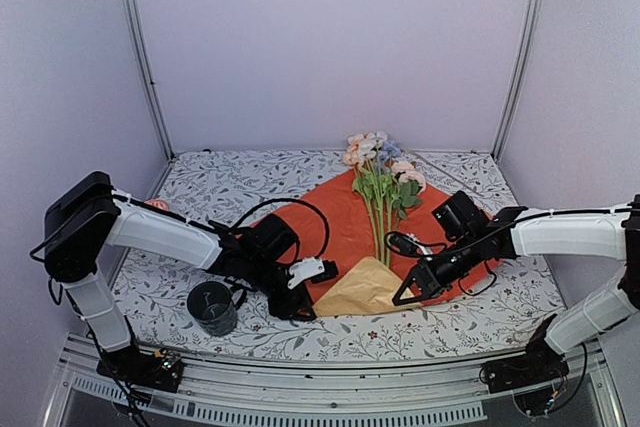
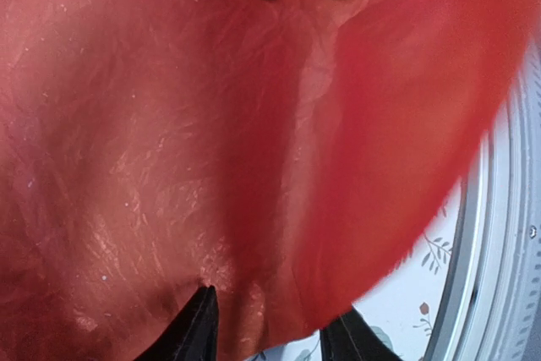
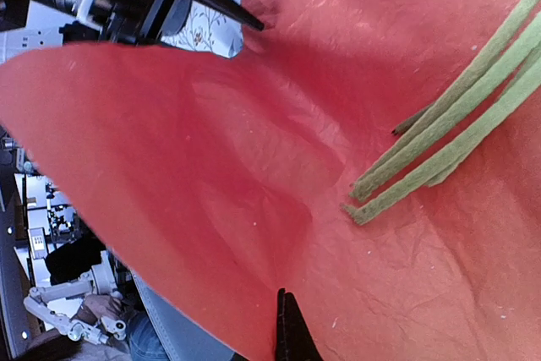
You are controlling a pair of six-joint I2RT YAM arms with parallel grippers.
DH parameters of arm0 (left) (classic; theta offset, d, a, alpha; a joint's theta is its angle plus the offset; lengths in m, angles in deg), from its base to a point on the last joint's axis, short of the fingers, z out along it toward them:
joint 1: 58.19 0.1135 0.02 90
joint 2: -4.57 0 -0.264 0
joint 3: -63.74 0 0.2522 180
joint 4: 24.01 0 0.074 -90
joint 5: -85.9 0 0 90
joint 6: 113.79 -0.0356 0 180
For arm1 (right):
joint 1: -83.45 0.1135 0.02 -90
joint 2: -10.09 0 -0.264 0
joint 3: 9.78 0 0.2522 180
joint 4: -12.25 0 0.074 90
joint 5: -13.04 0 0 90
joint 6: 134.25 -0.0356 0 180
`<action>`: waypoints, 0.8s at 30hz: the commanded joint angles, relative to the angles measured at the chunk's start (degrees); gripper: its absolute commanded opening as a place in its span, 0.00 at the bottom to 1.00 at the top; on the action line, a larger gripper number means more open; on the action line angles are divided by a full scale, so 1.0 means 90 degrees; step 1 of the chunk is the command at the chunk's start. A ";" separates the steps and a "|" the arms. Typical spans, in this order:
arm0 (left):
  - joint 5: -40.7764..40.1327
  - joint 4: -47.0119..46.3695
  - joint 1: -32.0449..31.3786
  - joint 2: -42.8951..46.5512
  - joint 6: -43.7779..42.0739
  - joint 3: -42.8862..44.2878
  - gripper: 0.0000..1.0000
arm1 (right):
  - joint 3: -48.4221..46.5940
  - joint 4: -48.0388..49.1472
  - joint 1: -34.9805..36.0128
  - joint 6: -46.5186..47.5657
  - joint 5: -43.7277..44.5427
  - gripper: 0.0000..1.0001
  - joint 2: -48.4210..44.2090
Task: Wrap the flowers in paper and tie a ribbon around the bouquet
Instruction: Fold the bottom corner of the flattened wrapping paper at the center of the board.
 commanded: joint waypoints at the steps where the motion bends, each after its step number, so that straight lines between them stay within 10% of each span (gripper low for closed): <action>1: -0.0176 -0.0790 -0.0089 0.0554 -0.0048 -0.0327 0.44 | -0.0413 -0.0117 -0.0572 0.0372 -0.0171 0.00 0.0442; 24: -0.0753 -0.1015 -0.0102 -0.0115 0.0262 0.0153 0.24 | -0.0977 0.0543 -0.1114 0.0897 0.0913 0.00 0.1957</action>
